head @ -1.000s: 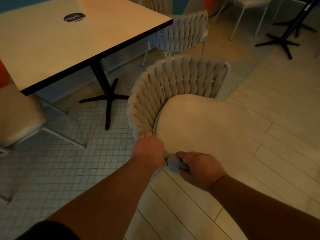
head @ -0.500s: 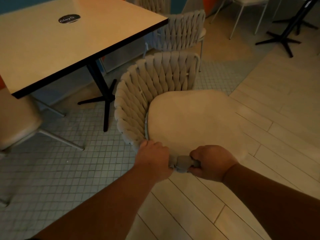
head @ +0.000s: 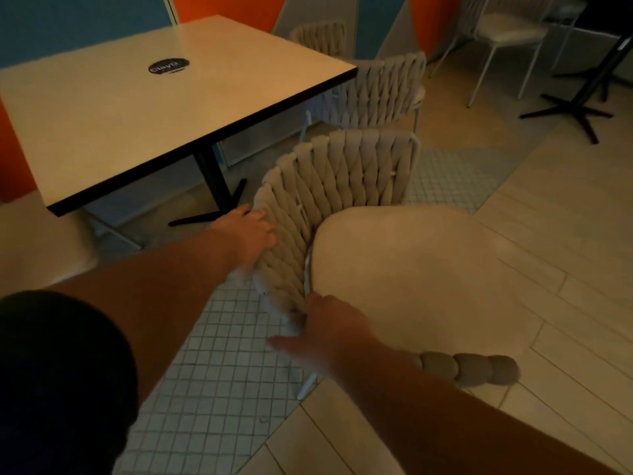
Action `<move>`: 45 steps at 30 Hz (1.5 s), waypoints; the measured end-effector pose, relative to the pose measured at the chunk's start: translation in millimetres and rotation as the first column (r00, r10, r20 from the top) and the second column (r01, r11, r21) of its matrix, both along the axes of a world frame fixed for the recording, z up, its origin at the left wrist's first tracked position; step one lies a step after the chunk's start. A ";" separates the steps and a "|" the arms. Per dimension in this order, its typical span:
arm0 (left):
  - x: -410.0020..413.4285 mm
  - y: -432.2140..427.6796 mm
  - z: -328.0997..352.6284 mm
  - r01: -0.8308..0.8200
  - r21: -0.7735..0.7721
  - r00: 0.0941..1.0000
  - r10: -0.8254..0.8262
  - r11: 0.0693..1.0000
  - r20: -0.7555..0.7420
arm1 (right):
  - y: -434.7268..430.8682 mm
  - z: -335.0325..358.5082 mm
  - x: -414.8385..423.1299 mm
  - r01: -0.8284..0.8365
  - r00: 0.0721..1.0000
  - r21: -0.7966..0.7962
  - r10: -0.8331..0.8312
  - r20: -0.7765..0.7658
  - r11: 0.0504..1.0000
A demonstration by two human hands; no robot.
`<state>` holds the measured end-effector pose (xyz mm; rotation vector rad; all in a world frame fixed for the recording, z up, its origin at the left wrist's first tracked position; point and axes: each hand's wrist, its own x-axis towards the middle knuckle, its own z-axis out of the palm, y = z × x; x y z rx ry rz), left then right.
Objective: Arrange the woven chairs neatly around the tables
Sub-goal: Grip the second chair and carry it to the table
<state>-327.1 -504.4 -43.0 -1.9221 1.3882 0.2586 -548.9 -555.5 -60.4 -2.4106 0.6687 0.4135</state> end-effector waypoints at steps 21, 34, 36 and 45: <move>-17.8 14.6 -46.0 -0.061 -0.280 0.994 0.032 0.958 -0.105 | -20.4 -32.5 -28.8 -0.157 0.982 -0.207 0.175 0.076 0.966; -131.0 29.7 -43.1 -0.333 -0.426 0.937 0.243 0.841 -0.251 | -89.0 -27.2 -94.9 -0.353 0.935 -0.283 0.329 -0.131 0.892; -144.8 26.3 -45.2 -0.347 -0.415 0.933 0.263 0.841 -0.247 | -99.6 -25.2 -102.5 -0.377 0.925 -0.293 0.341 -0.167 0.879; -195.2 -0.9 -49.2 -0.413 -0.430 0.908 0.328 0.803 -0.260 | -156.6 -11.5 -117.2 -0.456 0.877 -0.359 0.345 -0.334 0.814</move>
